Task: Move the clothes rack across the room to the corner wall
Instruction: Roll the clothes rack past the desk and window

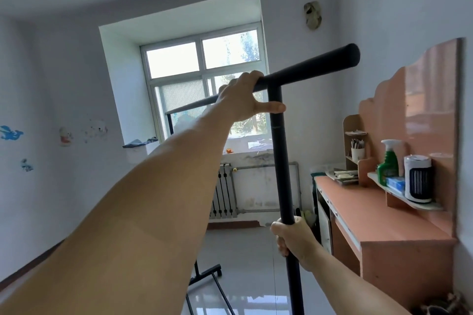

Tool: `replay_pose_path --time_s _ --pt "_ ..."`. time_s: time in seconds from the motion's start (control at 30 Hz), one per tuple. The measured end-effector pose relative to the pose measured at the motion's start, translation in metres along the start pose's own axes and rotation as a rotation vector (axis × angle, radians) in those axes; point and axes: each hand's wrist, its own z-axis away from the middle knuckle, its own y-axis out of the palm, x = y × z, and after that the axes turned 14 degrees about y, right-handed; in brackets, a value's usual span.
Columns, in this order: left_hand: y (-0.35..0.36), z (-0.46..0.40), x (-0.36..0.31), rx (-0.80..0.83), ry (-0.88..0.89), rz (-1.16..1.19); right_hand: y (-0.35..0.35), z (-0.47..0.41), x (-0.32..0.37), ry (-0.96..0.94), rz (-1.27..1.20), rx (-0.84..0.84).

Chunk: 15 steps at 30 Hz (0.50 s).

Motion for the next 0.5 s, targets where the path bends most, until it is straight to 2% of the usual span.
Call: replay_pose_path --time_s 0.27,0.5 --pt "0.041 -0.043 0.077 0.021 -0.03 -0.055 -0.008 -0.099 0.018 0.015 0.022 0.027" --pt "0.083 -0.09 0.142 0.018 -0.062 -0.105 -0.026 -0.193 0.035 0.007 0.037 0.132"
